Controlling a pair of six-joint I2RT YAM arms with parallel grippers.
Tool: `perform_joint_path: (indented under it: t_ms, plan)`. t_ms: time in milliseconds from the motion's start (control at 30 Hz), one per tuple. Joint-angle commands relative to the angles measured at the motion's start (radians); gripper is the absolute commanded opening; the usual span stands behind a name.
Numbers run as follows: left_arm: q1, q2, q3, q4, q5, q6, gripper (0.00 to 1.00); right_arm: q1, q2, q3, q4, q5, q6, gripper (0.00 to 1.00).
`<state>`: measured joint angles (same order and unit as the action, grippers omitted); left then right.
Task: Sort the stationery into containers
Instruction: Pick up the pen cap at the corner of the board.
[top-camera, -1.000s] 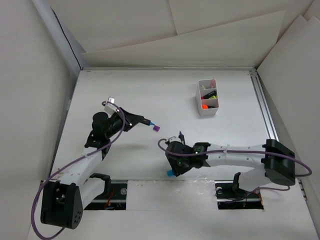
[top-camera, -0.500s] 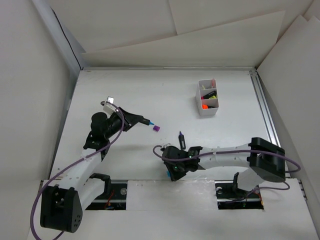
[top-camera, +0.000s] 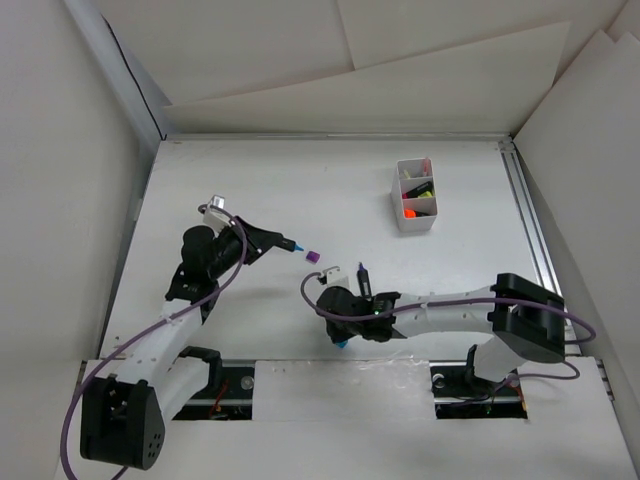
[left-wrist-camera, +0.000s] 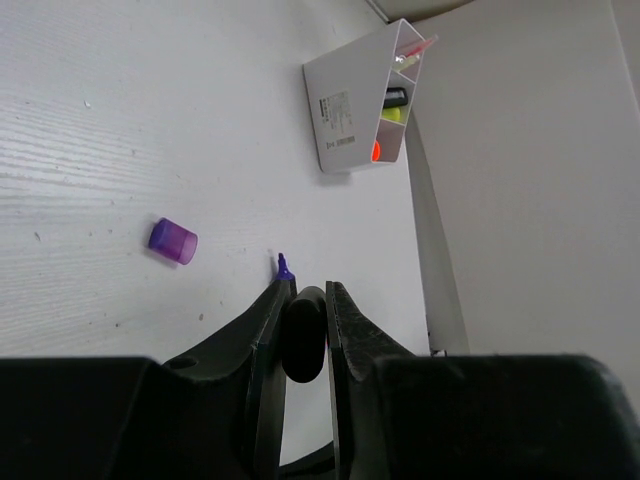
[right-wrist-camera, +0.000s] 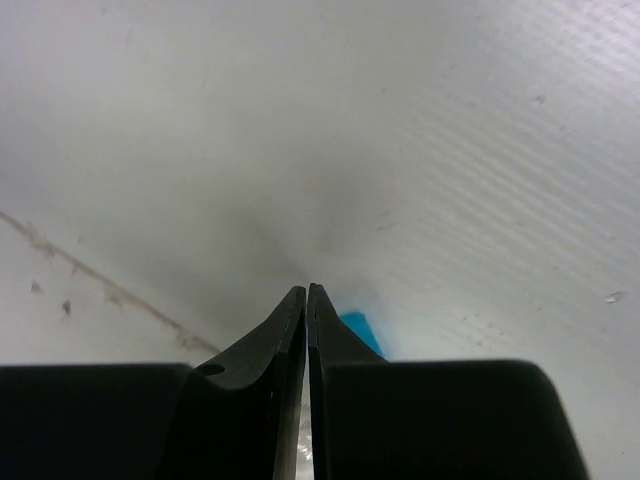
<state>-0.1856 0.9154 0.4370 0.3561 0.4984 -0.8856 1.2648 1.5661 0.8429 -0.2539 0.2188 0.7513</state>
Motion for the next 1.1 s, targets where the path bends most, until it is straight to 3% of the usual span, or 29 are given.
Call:
perform_joint_path:
  t_ms: [0,133,233,267,367,600,800,1067]
  plan:
    - [0.005,-0.039,0.032,0.009,-0.024,0.033,0.02,0.01,0.009,0.045,0.064,0.16,0.033,0.1]
    - [0.005,-0.039,0.042,-0.011,-0.024,0.043,0.02,0.01,-0.037,0.071,0.064,0.113,0.02,0.12]
    - [0.005,-0.039,0.042,-0.011,-0.024,0.043,0.02,0.01,-0.142,0.052,0.022,0.093,0.011,0.35]
    - [0.005,-0.039,0.042,-0.011,-0.024,0.043,0.02,0.01,-0.196,0.021,0.013,0.076,0.011,0.51]
    - [0.005,-0.03,0.029,0.033,0.011,0.033,0.02,0.01,-0.244,-0.028,-0.057,0.013,-0.009,0.64]
    - [0.005,0.045,0.019,0.119,0.118,-0.016,0.02,0.042,-0.164,-0.024,-0.171,-0.039,-0.053,0.67]
    - [0.005,0.054,0.031,0.119,0.199,-0.038,0.02,0.051,-0.103,0.001,-0.171,-0.052,-0.085,0.67]
    - [0.005,0.045,0.031,0.067,0.154,-0.003,0.02,0.051,-0.019,0.039,-0.182,-0.012,-0.086,0.65]
